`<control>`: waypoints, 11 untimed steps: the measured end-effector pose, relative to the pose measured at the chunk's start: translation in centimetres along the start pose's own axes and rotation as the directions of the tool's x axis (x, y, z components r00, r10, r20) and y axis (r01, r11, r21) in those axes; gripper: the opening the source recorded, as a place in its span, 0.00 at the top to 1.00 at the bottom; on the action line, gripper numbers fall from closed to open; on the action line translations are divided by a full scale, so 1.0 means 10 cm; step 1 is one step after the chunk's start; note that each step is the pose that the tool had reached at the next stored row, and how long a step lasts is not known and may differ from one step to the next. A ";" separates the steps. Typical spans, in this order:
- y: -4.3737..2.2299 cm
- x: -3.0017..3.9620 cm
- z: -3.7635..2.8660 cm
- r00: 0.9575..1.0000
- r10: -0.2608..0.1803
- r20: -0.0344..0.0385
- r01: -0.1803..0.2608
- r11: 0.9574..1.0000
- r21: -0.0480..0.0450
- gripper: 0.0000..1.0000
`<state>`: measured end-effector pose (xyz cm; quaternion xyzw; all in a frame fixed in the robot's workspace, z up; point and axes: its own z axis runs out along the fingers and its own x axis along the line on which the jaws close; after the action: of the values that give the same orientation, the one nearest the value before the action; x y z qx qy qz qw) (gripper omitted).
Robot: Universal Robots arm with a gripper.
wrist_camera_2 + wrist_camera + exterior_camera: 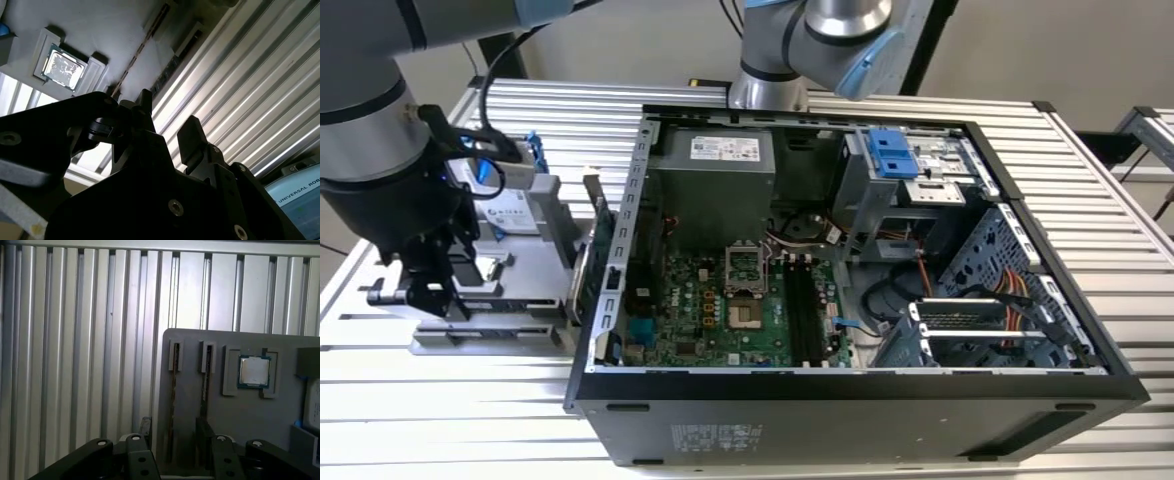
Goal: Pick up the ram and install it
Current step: 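Pick up the ram and move it above insertion slot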
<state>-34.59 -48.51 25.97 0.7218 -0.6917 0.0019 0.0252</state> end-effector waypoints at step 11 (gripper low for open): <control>-0.009 0.002 0.090 1.000 0.003 0.000 -0.003 1.000 0.000 0.00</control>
<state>-34.53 -48.57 25.07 0.7209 -0.6926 0.0019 0.0252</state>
